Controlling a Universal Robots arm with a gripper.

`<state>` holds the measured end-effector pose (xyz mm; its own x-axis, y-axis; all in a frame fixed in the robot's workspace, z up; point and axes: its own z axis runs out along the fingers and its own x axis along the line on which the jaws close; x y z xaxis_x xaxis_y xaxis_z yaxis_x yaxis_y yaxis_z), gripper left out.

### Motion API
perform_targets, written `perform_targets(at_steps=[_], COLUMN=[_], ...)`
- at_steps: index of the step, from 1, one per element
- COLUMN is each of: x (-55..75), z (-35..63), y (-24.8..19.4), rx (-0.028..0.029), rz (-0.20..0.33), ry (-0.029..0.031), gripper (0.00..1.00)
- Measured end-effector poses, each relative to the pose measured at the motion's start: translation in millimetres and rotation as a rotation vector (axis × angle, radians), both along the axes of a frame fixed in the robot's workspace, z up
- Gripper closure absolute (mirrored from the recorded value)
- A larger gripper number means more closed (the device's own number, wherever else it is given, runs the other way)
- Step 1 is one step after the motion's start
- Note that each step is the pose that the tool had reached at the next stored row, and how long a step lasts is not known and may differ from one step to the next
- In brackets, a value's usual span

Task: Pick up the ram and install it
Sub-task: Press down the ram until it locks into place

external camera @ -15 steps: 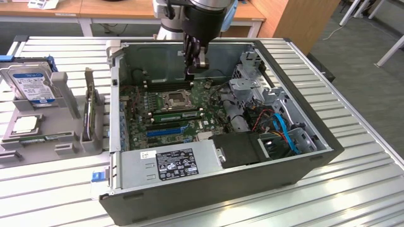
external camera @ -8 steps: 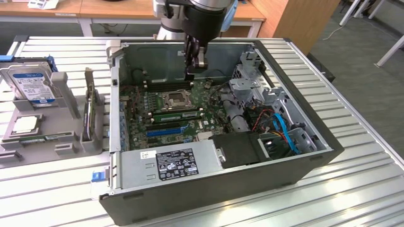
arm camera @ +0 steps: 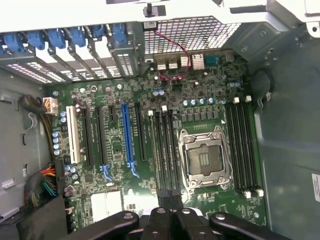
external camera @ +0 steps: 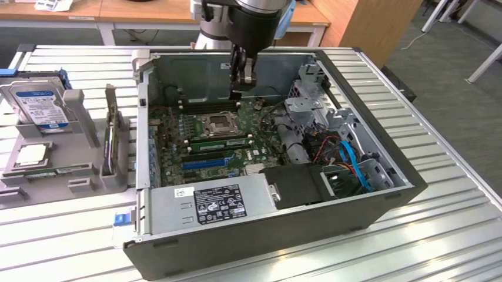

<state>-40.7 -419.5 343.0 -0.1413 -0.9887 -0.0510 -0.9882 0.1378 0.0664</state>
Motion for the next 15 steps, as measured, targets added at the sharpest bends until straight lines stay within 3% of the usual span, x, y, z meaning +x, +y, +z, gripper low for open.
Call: perform_targets(at_steps=[15], x=[0.0], z=[-0.1], y=[0.0], rx=[0.0000], rz=[-0.073], ry=[-0.0001], gripper=[0.90])
